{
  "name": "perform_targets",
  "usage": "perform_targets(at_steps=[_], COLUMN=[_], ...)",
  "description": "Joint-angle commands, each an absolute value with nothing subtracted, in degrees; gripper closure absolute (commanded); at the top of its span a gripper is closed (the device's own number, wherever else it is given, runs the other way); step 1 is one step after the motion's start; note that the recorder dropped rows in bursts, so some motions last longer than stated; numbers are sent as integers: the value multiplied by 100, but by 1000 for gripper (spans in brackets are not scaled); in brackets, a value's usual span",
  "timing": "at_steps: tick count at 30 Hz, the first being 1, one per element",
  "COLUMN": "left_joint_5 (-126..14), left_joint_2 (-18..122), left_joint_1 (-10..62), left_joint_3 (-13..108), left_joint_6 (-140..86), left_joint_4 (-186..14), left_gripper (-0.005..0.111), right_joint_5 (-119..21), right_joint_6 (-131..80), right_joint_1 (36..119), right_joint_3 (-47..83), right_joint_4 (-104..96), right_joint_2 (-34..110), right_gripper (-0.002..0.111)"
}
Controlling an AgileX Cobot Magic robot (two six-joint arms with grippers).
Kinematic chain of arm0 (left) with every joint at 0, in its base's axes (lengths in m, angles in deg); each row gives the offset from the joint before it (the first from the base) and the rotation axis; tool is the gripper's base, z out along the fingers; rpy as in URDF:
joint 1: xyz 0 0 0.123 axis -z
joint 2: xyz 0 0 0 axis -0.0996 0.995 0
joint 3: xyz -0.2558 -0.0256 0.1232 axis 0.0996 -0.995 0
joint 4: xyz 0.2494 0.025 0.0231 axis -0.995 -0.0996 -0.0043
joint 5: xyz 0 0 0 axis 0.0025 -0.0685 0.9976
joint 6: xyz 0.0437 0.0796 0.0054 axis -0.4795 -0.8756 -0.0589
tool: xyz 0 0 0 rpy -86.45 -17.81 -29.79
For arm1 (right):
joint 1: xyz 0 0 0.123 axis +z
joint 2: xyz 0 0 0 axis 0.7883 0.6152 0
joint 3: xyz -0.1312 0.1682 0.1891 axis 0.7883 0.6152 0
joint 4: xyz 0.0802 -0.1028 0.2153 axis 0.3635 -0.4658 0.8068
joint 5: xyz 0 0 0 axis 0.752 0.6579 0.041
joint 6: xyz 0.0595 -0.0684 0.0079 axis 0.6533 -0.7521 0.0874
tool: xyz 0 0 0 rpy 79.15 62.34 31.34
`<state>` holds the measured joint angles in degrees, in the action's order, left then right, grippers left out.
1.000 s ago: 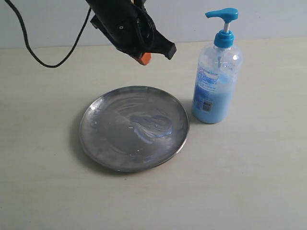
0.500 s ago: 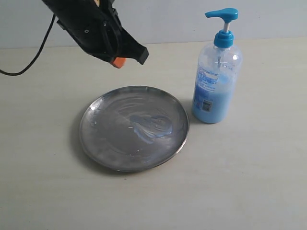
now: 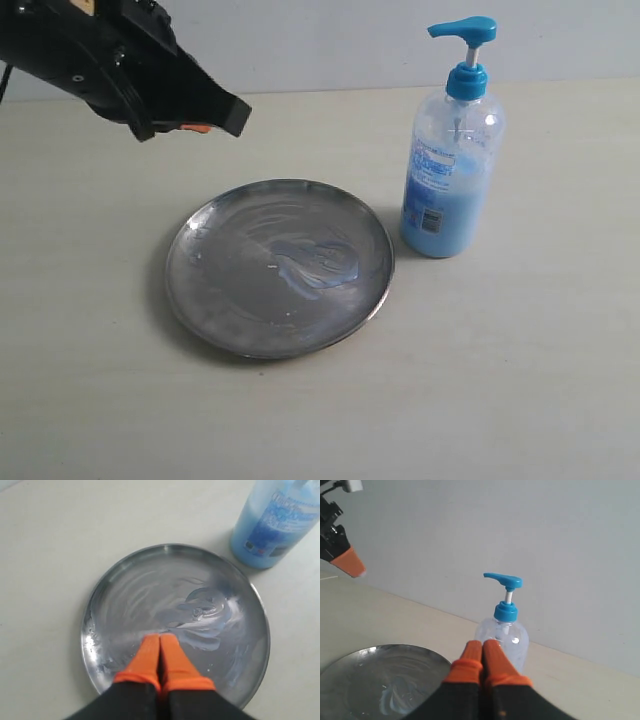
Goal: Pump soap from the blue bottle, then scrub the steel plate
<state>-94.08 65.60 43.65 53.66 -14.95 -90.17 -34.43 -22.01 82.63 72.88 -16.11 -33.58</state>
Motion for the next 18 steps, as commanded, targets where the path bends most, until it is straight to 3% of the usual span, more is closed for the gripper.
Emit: perform_targets(at_steps=[1,9,18], left_joint_5=[-8883,-7946,-6380], left_joint_2=[6053,5099,4287], left_joint_1=[4358,4358,4358], left_joint_3=[5019,4232,3346], left_joint_6=[-1272,-1189,-1189], left_joint_4=[-9030,-9030,-9030], left_gripper=[106,106,106], right_joint_5=[-3521,-3520,-3520], right_joint_6=[-2188,-966,-966], right_joint_1=[8266,8266,8266], right_joint_3=[7321,7365,7365], right_joint_4=[-1604,-1562,-1562], right_joint_2=[-3317,-2656,-1674], right_gripper=[108,108,108])
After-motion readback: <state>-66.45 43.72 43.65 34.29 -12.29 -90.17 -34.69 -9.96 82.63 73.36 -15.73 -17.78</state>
